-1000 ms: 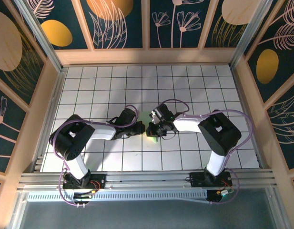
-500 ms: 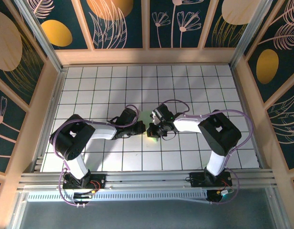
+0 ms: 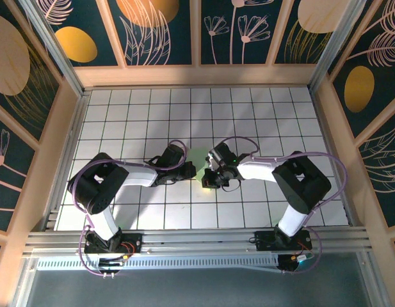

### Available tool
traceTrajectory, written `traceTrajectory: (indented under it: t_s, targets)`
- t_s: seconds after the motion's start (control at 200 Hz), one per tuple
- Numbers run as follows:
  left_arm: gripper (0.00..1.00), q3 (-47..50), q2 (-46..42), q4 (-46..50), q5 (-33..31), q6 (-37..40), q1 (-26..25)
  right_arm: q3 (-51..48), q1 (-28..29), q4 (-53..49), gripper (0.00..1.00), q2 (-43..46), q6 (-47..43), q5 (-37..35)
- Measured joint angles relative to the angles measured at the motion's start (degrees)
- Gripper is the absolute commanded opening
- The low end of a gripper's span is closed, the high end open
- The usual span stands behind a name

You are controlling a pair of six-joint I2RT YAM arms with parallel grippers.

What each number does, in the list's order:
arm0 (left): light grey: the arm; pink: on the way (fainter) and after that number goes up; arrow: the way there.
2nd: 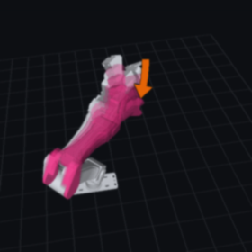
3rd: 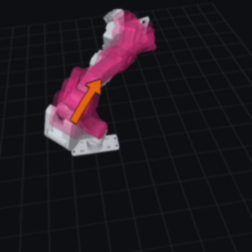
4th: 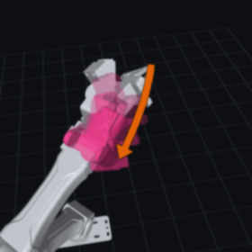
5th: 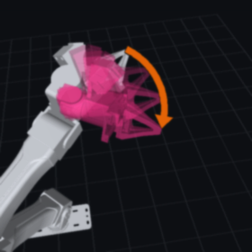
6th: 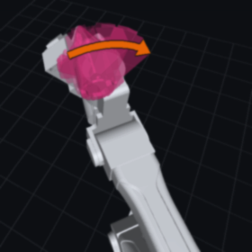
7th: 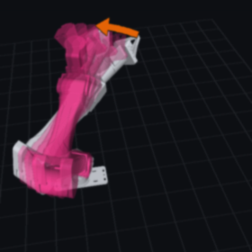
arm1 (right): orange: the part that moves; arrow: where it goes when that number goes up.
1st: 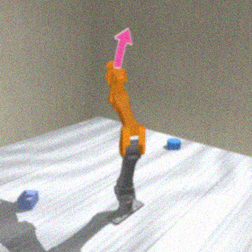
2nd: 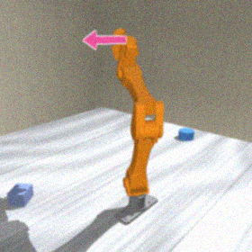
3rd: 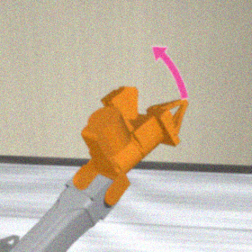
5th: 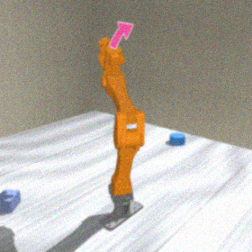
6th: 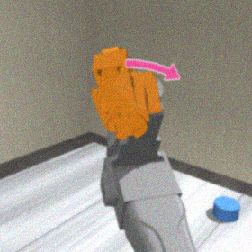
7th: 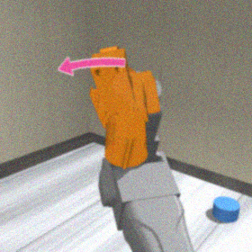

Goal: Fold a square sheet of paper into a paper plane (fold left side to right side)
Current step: Third fold the triangle at the center of the table.

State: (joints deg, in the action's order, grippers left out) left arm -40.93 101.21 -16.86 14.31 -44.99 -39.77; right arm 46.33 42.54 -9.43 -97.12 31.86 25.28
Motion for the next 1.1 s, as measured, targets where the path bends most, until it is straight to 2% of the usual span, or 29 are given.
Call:
traceTrajectory:
  t_s: [0.716,0.756,0.941,1.011,1.101]
  targets:
    - [0.00,-1.3,0.1,0.9,-1.5,0.0,0.0,-3.5,-0.7,-1.6,0.00,5.7,0.0,0.9]
    - [0.04,-1.6,-0.1,1.8,-1.7,0.0,0.0,-3.5,-1.6,-1.6,0.00,7.0,-0.2,1.2]
    - [0.19,-3.6,-4.1,7.9,-4.2,1.2,0.9,-3.3,-8.3,-1.5,0.30,12.7,-3.5,0.9]
    - [0.28,-4.1,-6.6,8.4,-4.8,1.4,1.4,-3.3,-10.1,-1.3,0.42,13.2,-5.6,0.1]
    - [0.34,-4.0,-10.1,8.1,-5.9,0.9,2.4,-3.3,-10.8,-0.4,0.52,13.2,-8.8,-0.5]
